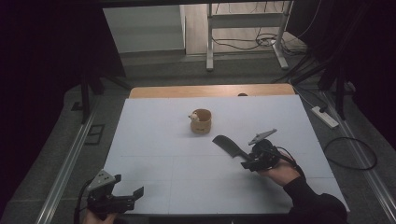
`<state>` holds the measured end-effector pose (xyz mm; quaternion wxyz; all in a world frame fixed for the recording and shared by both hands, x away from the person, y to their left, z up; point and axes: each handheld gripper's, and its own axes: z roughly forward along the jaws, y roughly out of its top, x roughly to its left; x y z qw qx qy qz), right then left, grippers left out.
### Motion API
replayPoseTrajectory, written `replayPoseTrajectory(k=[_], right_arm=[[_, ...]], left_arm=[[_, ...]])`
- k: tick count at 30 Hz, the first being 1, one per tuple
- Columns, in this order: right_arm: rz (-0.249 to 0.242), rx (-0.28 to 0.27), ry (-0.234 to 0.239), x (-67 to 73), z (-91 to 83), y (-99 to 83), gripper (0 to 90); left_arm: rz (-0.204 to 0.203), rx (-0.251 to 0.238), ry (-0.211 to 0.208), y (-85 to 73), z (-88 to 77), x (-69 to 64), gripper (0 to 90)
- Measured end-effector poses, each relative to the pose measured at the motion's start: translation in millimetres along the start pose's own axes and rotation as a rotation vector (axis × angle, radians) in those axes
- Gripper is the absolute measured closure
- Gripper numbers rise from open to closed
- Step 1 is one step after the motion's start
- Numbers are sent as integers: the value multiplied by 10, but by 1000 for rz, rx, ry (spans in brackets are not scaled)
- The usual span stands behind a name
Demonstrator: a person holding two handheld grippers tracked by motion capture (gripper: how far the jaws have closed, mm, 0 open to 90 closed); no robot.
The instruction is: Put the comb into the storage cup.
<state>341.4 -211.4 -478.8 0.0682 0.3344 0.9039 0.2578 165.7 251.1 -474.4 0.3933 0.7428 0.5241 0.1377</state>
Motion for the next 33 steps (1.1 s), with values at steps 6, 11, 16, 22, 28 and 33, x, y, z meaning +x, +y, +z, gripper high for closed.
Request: replayPoseTrajectory(k=[6, 11, 16, 22, 28, 33], right_arm=[[8, 2, -11, -13, -23, 37, 213], [23, -7, -35, -57, -40, 65, 110], [30, 6, -45, -110, -31, 63, 52], [41, 2, -71, -160, -31, 60, 1], [62, 0, -80, -224, -30, 66, 0], [69, 7, -76, -248, -15, 72, 0]], left_arm=[[1, 3, 1, 2, 4, -3, 18], [-1, 3, 0, 1, 3, -2, 18], [-1, 4, 0, 2, 5, -2, 18], [1, 5, 1, 3, 6, -2, 18], [0, 5, 1, 3, 7, 0, 18], [-1, 5, 0, 5, 9, 1, 18]])
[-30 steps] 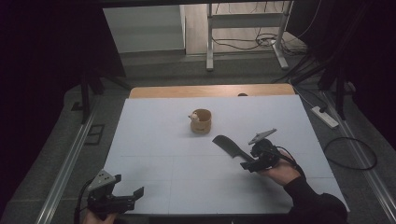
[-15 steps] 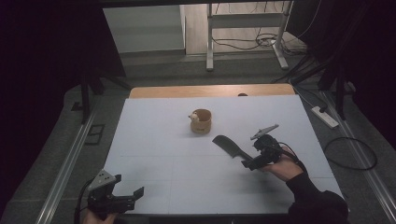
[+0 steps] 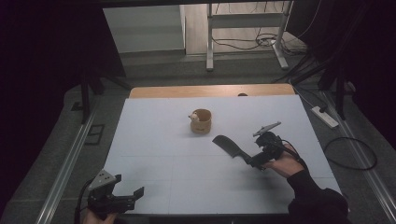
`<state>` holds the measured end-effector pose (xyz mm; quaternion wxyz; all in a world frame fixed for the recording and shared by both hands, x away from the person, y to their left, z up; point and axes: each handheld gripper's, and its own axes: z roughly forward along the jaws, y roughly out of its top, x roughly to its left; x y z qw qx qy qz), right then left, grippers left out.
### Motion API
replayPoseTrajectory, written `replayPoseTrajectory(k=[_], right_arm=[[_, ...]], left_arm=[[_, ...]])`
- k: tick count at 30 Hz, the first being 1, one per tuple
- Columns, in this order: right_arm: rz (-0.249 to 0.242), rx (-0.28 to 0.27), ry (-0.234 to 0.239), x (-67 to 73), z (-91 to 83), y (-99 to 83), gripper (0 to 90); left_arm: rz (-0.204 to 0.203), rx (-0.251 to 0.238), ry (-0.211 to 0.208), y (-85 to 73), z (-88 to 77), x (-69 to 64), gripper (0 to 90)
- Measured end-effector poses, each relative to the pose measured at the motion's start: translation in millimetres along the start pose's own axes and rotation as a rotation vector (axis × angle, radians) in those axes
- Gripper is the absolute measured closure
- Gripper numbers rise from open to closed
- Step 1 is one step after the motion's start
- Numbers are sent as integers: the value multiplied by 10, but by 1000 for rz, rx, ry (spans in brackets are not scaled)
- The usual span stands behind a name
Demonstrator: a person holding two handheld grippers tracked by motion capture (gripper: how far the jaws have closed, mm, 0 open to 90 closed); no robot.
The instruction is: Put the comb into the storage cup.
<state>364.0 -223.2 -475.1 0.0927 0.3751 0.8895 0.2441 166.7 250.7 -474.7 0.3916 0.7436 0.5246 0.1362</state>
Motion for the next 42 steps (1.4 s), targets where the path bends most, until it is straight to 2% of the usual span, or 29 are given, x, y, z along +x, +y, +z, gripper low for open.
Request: replayPoseTrajectory(k=[6, 16, 25, 29, 36, 39, 42], right_arm=[[-11, 15, -18, 1, 56, -3, 0], [-22, 97, -7, 11, 244, -75, 0], [-39, 144, -15, 9, 355, -118, 0], [-56, 148, -35, 38, 369, -125, 0], [-46, 170, -43, 50, 373, -99, 0], [-47, 177, -39, 65, 352, -76, 71], [-59, 166, -33, 80, 321, -56, 193]], left_arm=[[1, 2, -1, 2, 2, 0, 18], [2, 0, -2, 2, 2, -1, 18], [2, 0, -3, 2, 2, 1, 18], [1, 1, -4, 2, 2, 2, 18], [1, 1, -3, 4, 4, 0, 18], [1, 2, -3, 4, 5, 0, 18], [3, 3, -3, 5, 5, 0, 18]])
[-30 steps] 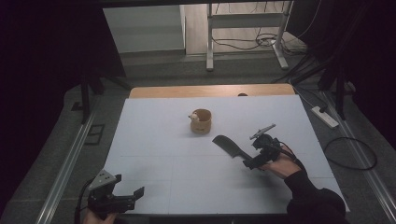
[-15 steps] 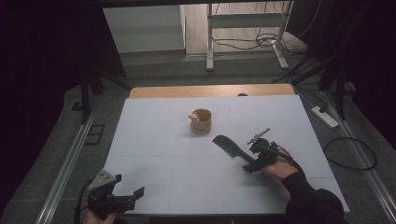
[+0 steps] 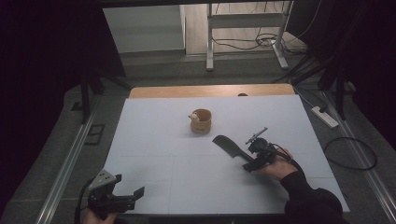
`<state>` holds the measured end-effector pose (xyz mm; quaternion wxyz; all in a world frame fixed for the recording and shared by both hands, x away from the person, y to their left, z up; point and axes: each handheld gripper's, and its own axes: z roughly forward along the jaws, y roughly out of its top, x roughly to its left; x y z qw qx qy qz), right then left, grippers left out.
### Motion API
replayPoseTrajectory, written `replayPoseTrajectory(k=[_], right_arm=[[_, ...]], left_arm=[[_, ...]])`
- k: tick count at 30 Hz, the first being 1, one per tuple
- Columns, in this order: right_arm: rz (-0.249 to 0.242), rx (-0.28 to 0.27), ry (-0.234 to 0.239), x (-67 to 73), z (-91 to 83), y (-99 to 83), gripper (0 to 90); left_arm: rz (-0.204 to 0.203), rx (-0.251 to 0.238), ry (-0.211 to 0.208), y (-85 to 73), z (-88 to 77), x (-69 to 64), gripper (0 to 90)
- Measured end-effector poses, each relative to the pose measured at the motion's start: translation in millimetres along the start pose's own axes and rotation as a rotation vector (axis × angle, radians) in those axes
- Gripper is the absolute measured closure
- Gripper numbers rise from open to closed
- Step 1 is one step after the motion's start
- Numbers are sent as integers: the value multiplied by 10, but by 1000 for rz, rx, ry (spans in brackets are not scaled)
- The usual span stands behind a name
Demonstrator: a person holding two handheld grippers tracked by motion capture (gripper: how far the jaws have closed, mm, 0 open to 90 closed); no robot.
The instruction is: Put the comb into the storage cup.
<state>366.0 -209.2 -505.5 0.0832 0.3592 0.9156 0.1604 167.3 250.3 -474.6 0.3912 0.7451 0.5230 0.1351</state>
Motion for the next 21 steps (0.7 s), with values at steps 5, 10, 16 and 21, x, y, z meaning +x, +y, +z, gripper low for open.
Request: replayPoseTrajectory(k=[5, 10, 16, 21], right_arm=[[-17, -11, 7, 29, -35, 30, 391], [-32, -18, 17, 41, -53, 47, 589], [-34, -27, 32, 0, -64, 39, 720], [-41, -44, 35, -3, -65, 18, 723]], left_arm=[[2, 2, 0, 3, 3, -2, 18], [4, 3, 2, 3, 3, -3, 18], [5, 2, 4, 2, 0, -5, 17], [13, -8, 10, -1, -9, -16, 18]])
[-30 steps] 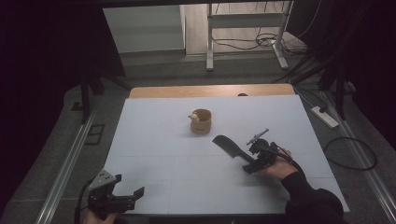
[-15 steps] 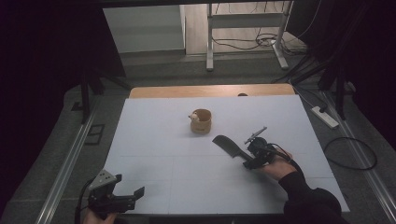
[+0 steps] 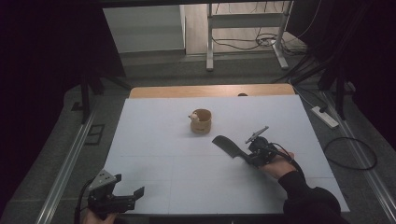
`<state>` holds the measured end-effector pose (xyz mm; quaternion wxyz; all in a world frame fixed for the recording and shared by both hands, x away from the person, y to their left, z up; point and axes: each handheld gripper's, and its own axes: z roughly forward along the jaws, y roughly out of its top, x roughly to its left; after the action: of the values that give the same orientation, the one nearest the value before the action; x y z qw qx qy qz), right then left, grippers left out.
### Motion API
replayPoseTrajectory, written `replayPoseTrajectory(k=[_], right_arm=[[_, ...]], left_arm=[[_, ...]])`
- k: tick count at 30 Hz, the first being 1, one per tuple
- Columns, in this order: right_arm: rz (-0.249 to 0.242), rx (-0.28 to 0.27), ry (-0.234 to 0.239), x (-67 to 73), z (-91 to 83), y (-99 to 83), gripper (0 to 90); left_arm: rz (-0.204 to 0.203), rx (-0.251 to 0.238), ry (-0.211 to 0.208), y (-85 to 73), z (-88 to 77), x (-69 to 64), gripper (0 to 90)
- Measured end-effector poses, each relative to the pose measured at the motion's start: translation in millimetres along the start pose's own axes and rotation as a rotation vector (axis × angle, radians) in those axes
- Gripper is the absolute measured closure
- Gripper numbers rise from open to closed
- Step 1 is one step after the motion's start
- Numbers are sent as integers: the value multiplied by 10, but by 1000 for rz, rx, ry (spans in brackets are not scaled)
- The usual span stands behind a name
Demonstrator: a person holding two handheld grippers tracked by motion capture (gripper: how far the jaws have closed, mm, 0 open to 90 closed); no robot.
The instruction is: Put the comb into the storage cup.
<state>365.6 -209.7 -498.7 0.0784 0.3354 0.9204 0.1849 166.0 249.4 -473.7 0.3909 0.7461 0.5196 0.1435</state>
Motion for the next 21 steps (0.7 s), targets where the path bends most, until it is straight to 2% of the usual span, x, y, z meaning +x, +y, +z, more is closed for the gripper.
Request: replayPoseTrajectory(k=[5, 13, 21], right_arm=[[18, -23, 4, -17, -16, -32, 724], [29, -90, 40, -41, -122, -84, 724], [11, -136, 66, -7, -258, -155, 725]], left_arm=[[12, 7, 32, 9, 2, -31, 17], [27, 36, -16, 54, 19, -60, 13], [39, 28, -52, 136, 78, -100, 8]])
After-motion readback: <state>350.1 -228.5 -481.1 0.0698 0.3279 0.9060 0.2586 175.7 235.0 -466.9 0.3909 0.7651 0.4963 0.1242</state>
